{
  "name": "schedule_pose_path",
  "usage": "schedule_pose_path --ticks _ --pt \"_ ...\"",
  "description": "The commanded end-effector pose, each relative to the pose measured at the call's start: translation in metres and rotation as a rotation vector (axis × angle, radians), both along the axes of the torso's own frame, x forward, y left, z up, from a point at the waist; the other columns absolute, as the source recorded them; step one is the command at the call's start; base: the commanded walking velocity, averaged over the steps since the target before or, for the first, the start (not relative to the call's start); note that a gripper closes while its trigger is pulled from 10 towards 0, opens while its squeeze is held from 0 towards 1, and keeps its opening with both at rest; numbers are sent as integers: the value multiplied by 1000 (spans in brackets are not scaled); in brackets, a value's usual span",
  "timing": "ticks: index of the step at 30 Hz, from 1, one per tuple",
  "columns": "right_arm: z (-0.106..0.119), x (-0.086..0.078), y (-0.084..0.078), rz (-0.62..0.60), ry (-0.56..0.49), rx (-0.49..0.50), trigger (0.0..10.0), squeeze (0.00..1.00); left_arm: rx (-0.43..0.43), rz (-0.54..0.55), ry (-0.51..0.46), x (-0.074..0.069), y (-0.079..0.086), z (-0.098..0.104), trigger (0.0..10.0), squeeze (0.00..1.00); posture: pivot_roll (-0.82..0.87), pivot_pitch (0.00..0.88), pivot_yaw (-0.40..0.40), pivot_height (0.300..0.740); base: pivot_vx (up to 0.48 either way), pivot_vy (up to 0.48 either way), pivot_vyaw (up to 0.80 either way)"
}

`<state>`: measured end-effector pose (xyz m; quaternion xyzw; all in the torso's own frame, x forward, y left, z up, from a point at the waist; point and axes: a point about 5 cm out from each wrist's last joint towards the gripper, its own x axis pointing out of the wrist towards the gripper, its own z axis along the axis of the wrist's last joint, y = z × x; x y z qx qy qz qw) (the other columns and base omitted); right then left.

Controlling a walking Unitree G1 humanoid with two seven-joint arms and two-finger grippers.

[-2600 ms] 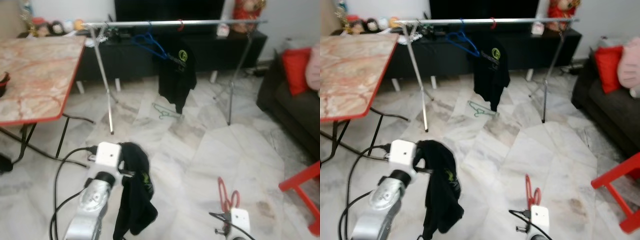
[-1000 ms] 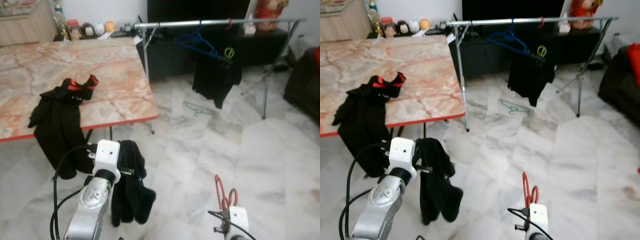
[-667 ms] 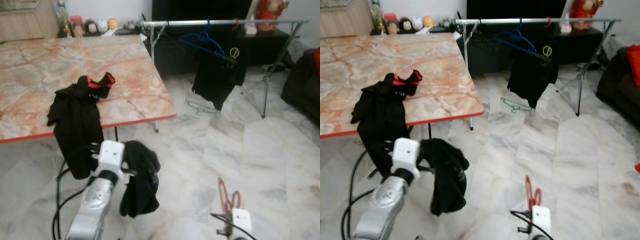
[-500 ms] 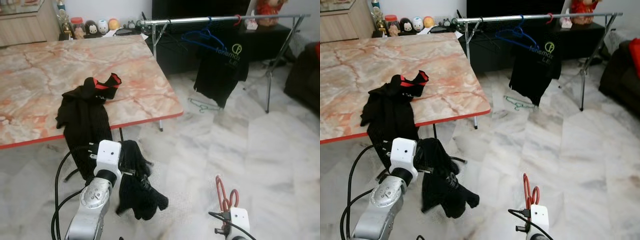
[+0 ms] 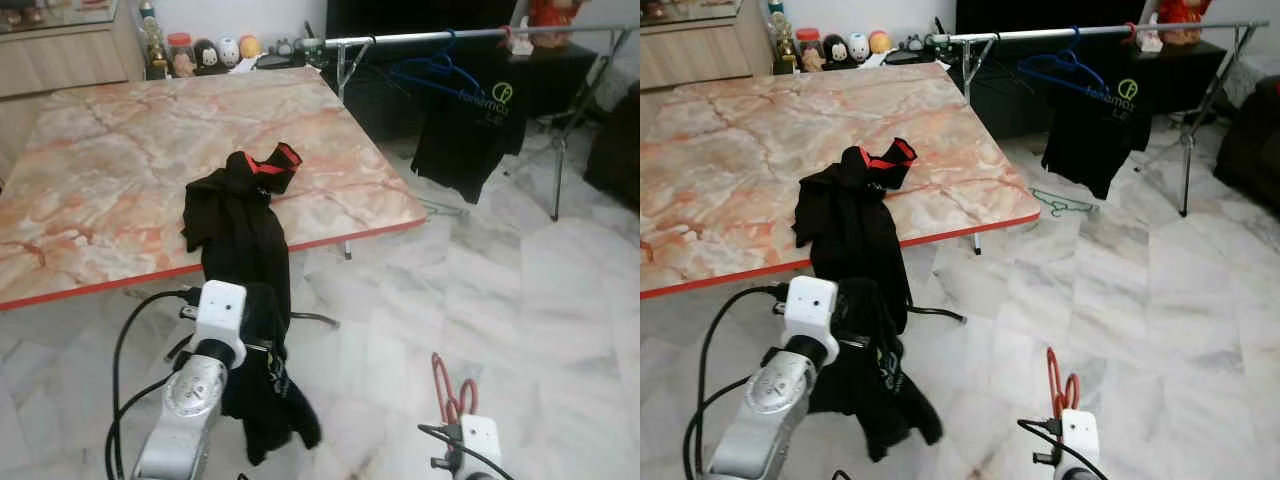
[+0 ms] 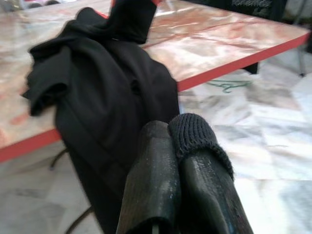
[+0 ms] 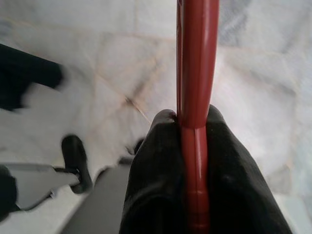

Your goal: Hang hanger

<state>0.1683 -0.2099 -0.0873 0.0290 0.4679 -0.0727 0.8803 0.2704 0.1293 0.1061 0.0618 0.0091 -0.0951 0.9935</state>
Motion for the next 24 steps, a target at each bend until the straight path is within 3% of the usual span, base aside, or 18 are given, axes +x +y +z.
schedule_pose_path --ticks 1,19,24 --pt "3 5 -4 -1 -15 -11 10000 0 -10 -21 -64 1 -3 11 10000 0 7 0 -45 740 0 0 0" --pt "3 5 -4 6 -14 -11 10000 0 37 -58 -67 1 -9 11 10000 0 9 0 -46 740 0 0 0" --pt "3 5 -4 7 -14 -11 10000 0 51 -65 -74 1 -11 11 10000 0 7 0 -47 740 0 -333 0"
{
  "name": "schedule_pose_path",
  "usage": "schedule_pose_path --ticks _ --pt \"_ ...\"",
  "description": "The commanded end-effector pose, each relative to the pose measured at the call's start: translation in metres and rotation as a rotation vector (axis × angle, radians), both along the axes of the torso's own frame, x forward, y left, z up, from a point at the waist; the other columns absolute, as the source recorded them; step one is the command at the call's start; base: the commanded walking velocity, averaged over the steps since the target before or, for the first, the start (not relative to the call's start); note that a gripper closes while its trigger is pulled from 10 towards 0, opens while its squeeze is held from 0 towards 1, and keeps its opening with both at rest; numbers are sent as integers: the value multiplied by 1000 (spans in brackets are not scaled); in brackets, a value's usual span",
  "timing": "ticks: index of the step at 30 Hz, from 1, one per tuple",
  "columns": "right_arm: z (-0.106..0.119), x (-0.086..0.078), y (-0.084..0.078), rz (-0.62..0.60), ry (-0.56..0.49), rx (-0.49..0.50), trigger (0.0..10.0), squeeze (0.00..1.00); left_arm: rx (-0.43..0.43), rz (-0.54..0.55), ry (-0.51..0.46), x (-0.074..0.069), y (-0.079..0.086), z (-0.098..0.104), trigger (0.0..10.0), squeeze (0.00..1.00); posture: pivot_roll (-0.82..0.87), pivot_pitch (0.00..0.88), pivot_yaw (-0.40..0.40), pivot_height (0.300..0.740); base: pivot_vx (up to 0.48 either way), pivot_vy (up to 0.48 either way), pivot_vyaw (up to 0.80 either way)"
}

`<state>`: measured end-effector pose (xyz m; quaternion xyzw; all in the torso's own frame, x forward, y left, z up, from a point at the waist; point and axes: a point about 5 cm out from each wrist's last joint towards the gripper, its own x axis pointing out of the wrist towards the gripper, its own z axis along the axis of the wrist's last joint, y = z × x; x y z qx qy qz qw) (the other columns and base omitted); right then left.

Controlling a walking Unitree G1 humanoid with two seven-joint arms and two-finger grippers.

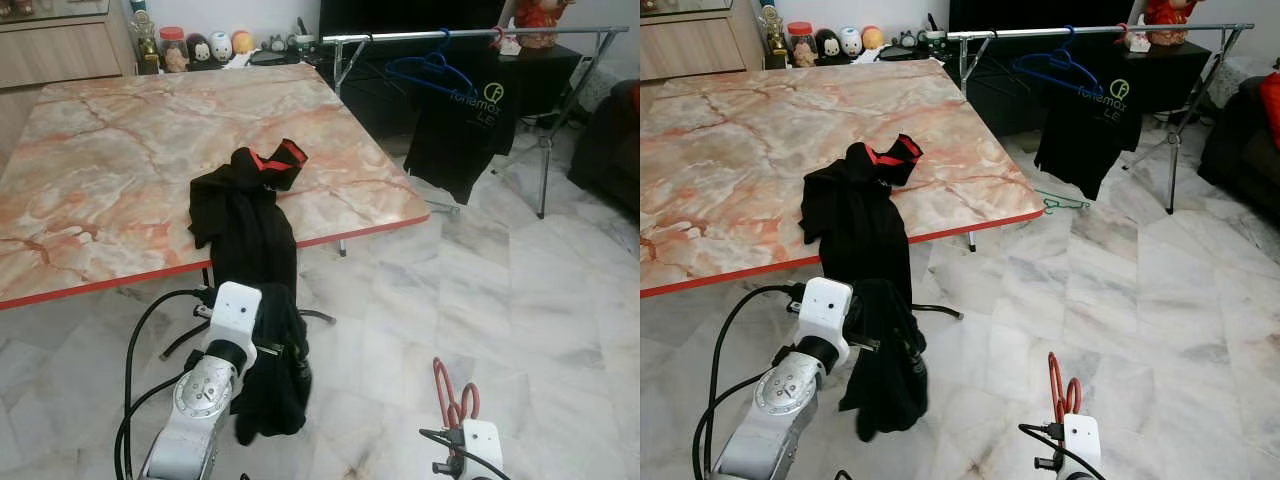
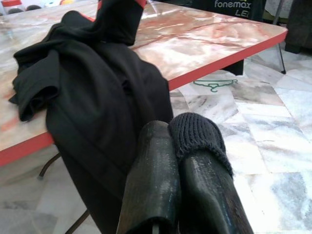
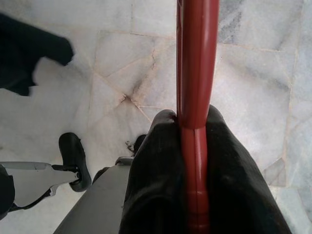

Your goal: Hang hanger

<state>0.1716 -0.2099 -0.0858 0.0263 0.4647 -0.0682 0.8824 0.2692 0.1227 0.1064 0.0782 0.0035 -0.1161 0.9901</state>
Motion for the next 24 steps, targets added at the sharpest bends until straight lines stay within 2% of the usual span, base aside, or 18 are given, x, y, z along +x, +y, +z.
schedule_pose_path --ticks 1,8,24 --pt "1 1 -4 -2 -6 -11 10000 0 19 -23 -64 2 -4 11 10000 0 7 0 -47 740 0 -480 0" --pt "2 2 -4 -1 -6 -11 10000 0 18 -20 -64 2 -4 11 10000 0 9 0 -49 740 0 -445 0" --pt "2 2 -4 6 -5 -10 10000 0 -14 17 -84 5 0 16 10000 0 9 0 -51 740 0 0 0"
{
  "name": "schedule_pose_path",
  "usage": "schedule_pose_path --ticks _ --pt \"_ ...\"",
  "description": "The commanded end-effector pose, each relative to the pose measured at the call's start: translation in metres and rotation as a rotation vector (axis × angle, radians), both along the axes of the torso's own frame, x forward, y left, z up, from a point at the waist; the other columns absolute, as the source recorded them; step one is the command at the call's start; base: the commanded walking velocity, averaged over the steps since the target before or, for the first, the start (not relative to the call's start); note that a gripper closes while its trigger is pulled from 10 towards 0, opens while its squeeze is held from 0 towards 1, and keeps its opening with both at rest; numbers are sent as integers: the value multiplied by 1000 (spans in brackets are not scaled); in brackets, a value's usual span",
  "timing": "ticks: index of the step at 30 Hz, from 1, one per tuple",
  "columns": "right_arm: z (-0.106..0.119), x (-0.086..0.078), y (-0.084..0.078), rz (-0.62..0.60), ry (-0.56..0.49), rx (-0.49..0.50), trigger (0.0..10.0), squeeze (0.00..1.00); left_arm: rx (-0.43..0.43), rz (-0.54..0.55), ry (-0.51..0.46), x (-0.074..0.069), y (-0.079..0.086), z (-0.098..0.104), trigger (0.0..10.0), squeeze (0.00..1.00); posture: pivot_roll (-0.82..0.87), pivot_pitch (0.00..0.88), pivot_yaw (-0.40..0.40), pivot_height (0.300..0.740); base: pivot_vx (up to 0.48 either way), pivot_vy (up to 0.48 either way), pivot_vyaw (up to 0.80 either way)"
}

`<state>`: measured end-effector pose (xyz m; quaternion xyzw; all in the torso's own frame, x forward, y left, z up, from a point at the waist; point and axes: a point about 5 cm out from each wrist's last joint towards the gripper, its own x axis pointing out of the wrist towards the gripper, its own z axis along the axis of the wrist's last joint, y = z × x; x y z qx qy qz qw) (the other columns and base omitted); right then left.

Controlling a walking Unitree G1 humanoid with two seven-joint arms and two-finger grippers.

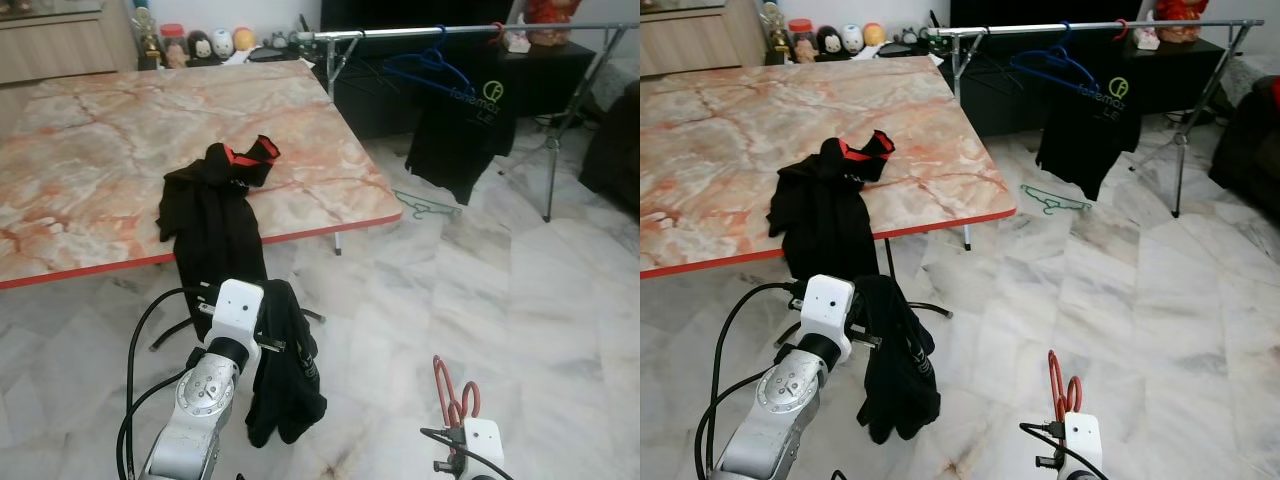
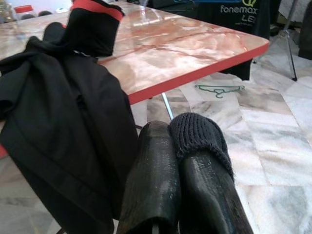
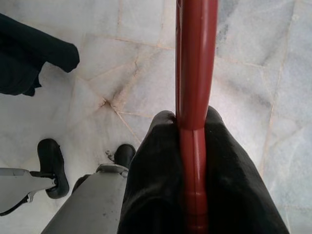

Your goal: Hang hanger

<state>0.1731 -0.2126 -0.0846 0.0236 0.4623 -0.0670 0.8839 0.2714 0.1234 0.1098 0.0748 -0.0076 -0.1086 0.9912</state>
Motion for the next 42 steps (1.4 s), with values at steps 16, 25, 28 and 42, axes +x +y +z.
schedule_pose_path --ticks 16,25,28,42 --pt "1 1 -1 17 2 -10 10000 0 -54 26 -277 26 3 72 10000 0 12 0 -50 740 0 0 0" --pt "1 1 -1 20 2 -12 10000 0 -17 5 -289 20 10 76 10000 0 16 0 -52 740 0 0 0" --pt "1 2 -1 23 2 -12 10000 0 11 0 -276 18 19 73 10000 0 22 0 -55 740 0 0 0" --pt "1 2 0 30 3 -12 10000 0 161 45 -273 19 62 74 10000 0 23 0 -44 740 69 0 0"
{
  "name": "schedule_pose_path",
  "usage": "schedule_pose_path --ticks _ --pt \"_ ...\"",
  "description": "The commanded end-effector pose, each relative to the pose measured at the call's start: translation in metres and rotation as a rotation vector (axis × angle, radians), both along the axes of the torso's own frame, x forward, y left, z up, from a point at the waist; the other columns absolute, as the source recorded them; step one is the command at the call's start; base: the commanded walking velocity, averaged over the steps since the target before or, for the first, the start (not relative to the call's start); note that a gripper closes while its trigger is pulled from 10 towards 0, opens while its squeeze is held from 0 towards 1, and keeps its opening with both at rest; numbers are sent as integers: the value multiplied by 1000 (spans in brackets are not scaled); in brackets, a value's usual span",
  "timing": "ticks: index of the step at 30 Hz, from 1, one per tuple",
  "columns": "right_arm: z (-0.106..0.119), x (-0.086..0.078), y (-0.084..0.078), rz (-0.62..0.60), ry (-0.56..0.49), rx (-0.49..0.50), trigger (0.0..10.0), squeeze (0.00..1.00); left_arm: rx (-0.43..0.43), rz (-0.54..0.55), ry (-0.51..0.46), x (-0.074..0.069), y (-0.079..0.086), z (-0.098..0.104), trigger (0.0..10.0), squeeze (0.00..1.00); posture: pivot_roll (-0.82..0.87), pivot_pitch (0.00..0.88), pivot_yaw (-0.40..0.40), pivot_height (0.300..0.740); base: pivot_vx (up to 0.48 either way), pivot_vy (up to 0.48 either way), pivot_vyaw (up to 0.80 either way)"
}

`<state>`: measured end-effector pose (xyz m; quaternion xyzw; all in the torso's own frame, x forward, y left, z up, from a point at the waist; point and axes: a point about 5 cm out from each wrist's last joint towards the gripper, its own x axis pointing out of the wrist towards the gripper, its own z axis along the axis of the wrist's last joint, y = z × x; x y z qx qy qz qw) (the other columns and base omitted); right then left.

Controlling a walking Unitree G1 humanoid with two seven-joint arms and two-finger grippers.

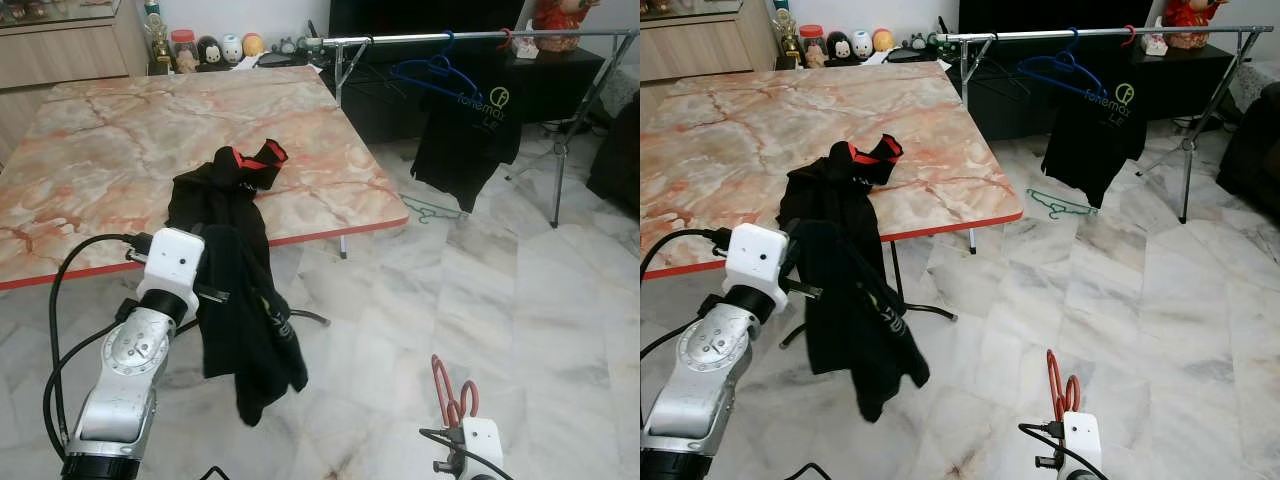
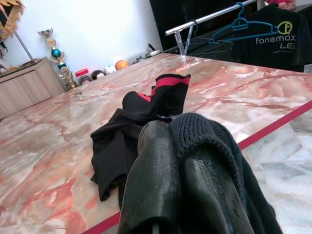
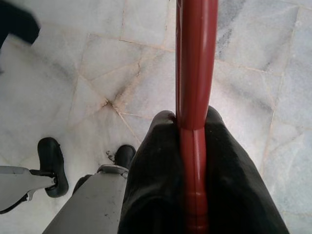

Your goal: Hang hanger

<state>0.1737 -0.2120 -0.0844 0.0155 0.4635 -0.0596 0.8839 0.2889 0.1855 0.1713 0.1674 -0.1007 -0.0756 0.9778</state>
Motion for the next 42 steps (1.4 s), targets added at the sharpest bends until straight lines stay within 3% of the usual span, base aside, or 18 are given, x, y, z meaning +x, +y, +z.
schedule_pose_path --ticks 1,9,20,28,32,42 --pt "1 1 0 8 0 -4 10000 0 -8 -4 -67 2 0 14 10000 0 23 0 -44 740 266 0 0" --pt "1 2 0 14 0 -6 10000 0 -25 14 -76 5 0 18 10000 0 23 0 -45 740 296 0 0" --pt "1 3 1 27 -1 -8 10000 0 10 37 -207 32 12 66 10000 0 26 0 -47 740 338 0 0" --pt "1 3 1 25 -2 -7 10000 0 -10 13 -298 53 2 104 10000 0 25 0 -46 740 345 0 0" --pt "1 3 1 21 -2 -10 10000 0 -47 -22 -349 67 -12 128 10000 0 24 0 -43 740 350 0 0" --pt "2 5 1 15 -4 -11 10000 0 -71 -11 -391 85 -22 153 10000 0 21 0 -44 740 355 0 0"
